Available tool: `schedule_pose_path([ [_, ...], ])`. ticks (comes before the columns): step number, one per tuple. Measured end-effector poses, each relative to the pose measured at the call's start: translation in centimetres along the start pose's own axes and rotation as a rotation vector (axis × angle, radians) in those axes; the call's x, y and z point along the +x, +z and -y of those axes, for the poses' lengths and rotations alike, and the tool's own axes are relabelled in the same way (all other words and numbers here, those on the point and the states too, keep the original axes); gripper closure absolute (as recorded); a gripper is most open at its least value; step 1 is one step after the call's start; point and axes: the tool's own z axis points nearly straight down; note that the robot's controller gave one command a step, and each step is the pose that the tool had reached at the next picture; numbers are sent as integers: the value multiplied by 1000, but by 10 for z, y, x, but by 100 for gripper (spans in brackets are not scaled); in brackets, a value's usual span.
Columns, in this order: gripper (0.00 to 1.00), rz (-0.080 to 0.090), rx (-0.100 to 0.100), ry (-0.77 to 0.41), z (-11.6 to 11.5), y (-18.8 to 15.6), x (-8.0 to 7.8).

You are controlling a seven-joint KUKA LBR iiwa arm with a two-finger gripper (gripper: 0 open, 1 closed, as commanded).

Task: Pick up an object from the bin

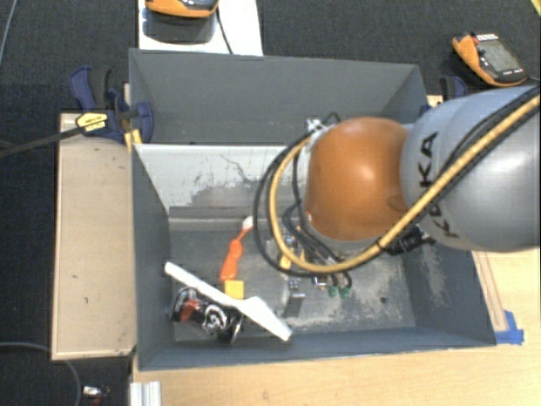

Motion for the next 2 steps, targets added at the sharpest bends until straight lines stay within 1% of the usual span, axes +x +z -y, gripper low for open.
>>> schedule_pose_path([
  [1,0,7,-1,5,1,-3,-2],
  [2,0,5,-1,166,13,58,-30],
])
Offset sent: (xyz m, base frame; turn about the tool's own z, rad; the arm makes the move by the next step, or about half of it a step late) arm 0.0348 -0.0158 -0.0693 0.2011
